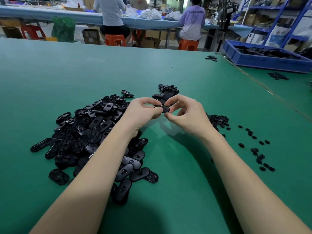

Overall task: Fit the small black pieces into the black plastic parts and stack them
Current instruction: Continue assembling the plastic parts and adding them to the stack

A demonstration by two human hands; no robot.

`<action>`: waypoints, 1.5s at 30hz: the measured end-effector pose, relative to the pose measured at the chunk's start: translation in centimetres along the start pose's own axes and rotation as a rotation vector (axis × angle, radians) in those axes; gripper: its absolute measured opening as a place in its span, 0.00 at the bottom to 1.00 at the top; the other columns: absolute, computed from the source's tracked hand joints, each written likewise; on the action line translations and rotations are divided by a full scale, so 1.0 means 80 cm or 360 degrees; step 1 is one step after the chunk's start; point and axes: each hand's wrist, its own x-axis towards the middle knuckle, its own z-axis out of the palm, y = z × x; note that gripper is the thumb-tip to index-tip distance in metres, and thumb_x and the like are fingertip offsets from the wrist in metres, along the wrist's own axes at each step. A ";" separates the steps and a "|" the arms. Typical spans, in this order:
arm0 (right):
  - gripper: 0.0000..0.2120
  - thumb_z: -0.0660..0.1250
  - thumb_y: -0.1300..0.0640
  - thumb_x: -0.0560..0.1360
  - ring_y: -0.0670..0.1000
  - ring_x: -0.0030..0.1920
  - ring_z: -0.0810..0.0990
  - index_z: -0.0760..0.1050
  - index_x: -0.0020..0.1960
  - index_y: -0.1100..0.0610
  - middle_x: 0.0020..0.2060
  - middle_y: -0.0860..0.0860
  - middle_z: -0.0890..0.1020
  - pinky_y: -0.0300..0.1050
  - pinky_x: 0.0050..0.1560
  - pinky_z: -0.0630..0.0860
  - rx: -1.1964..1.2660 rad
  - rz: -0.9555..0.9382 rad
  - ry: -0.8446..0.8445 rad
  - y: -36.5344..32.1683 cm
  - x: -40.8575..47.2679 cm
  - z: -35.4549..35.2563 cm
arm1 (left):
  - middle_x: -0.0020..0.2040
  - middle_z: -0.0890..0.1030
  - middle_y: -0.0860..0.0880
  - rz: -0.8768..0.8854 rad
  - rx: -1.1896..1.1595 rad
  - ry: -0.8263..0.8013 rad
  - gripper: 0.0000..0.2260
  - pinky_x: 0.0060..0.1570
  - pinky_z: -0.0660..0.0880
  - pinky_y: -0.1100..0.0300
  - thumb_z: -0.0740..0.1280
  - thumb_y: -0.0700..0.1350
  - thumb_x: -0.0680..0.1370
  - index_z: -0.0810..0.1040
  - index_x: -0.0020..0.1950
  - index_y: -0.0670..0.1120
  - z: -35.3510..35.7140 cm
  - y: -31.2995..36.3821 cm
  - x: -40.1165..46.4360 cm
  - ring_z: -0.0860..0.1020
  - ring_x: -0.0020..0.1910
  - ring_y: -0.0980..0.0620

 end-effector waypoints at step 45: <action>0.07 0.78 0.54 0.73 0.37 0.30 0.74 0.86 0.50 0.46 0.35 0.43 0.82 0.27 0.36 0.67 -0.0310 -0.0091 -0.1014 -0.029 -0.001 0.023 | 0.50 0.83 0.49 0.0342 0.0765 -0.0037 0.16 0.45 0.77 0.62 0.55 0.36 0.81 0.81 0.56 0.46 -0.020 -0.003 0.010 0.84 0.46 0.48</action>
